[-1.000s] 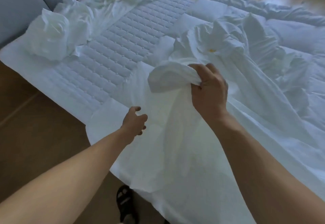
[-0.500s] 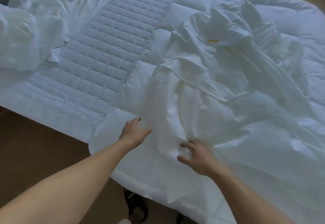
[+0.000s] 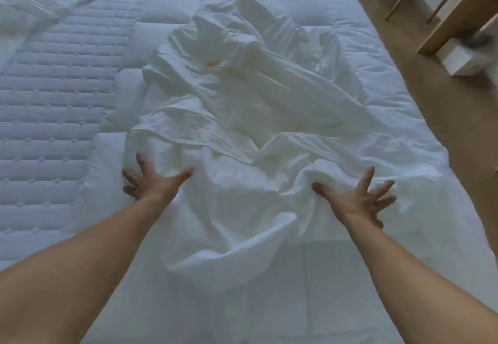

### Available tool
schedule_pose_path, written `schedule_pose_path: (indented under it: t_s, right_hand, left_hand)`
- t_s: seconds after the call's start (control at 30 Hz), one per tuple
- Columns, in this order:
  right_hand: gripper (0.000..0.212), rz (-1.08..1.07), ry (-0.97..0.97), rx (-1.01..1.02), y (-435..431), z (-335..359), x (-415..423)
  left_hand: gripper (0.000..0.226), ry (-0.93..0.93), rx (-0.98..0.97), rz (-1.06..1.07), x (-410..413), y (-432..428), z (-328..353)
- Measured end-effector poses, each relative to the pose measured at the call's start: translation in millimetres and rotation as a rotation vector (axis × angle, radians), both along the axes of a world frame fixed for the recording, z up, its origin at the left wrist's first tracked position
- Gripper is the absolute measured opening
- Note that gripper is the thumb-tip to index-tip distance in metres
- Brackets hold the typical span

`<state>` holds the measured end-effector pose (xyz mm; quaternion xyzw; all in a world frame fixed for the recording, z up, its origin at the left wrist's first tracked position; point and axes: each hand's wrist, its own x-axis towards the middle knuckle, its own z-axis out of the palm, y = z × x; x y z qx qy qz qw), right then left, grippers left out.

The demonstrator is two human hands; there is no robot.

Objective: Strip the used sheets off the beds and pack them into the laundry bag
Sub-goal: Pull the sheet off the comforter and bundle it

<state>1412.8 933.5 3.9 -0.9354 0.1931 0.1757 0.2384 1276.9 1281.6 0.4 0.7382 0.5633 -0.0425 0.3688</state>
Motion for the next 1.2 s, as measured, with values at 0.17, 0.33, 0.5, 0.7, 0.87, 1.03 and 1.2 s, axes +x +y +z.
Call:
schedule_pose_path:
  t_s: [0.17,0.33,0.5,0.7,0.87,1.03,1.2]
  right_hand:
    - [0.138,-0.212,0.162,0.243,0,-45,16]
    - [0.018,-0.079,0.076,0.387,28,-39,3]
    - [0.017,0.033,-0.137,1.110,87,53,-28]
    - [0.023,0.750,-0.089,0.522,88,24,-68]
    - [0.044,1.326,0.202,-0.055,55,-17,-87]
    - [0.034,1.077,0.295,0.295,74,35,-56]
    - [0.080,0.539,-0.286,0.192,89,29,28]
  left_hand:
    - [0.080,-0.317,-0.219,-0.028,33,-35,-18]
    - [0.024,-0.200,-0.273,-0.188,51,-89,5]
    - [0.016,-0.514,-0.320,0.002,33,-117,51]
    - [0.041,-0.465,-0.628,0.379,-28,-101,49]
    - [0.089,-0.261,-0.499,0.056,-60,-77,25]
    - [0.132,-0.015,-0.099,-0.525,-21,-105,28]
    - [0.126,0.419,-0.019,-0.711,-23,-88,-8]
